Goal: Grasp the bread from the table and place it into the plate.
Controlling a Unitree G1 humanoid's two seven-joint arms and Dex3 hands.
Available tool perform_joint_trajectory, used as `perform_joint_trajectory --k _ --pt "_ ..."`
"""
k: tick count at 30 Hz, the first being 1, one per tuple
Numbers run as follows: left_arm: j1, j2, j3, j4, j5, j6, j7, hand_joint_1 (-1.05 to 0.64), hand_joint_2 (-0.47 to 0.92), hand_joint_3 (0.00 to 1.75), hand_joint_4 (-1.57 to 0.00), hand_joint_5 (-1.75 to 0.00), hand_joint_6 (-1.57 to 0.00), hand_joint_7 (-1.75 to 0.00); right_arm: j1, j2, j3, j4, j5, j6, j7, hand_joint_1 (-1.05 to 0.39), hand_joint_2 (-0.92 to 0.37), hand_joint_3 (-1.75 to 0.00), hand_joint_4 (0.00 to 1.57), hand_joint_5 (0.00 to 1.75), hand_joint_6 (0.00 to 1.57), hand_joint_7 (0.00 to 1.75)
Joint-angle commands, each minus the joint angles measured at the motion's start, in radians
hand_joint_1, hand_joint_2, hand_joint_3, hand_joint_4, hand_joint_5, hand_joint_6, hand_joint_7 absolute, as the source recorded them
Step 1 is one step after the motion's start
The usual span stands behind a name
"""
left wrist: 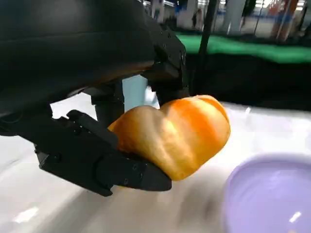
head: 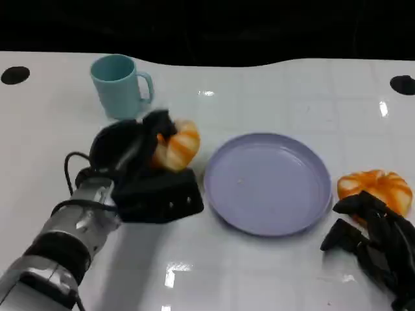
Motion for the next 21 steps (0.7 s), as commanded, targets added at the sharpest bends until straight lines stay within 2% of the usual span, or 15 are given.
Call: perform_joint_trajectory --k 1,3,9,13,16,21 --pt "-0.001 -0.004 0.01 -0.03 -0.017 -0.034 0.024 -0.18 0.73 0.8 -0.84 -1.75 -0.63 -1.75 0.012 -0.014 -0.004 0.029 -0.012 -0.019 0.004 -0.55 -0.92 -0.19 0.65 1.6 0.67 1.14" --pt "-0.004 -0.022 0.007 -0.044 -0.021 -0.066 0.036 -0.16 0.62 0.96 -0.85 -1.75 -0.63 -1.75 0.006 -0.018 -0.004 0.048 -0.012 -0.038 0.023 -0.54 -0.92 -0.23 0.64 1.6 0.66 1.15" --pt "-0.027 -0.069 -0.011 -0.038 -0.009 -0.12 0.064 -0.13 0.55 1.15 -0.91 -1.75 -0.68 -1.75 -0.001 -0.027 0.002 0.07 -0.026 -0.063 0.03 -0.54 -0.92 -0.25 0.65 1.58 0.64 1.17" --pt "-0.047 -0.087 -0.029 -0.022 -0.013 -0.175 0.021 -0.11 0.52 1.2 -0.94 -1.75 -0.7 -1.75 0.0 -0.023 -0.006 0.069 -0.02 -0.059 0.037 -0.53 -0.92 -0.26 0.65 1.57 0.63 1.18" --pt "-0.066 -0.105 -0.042 0.0 -0.016 -0.206 -0.022 -0.13 0.45 1.3 -0.94 -1.75 -0.72 -1.75 -0.002 -0.023 -0.01 0.072 -0.016 -0.055 0.043 -0.53 -0.92 -0.25 0.65 1.56 0.63 1.19" --pt "-0.108 -0.145 -0.064 0.043 -0.019 -0.194 -0.126 -0.2 0.48 1.3 -0.94 -1.75 -0.72 -1.75 0.002 -0.024 -0.004 0.066 -0.029 -0.058 0.028 -0.54 -0.92 -0.25 0.66 1.56 0.62 1.2"
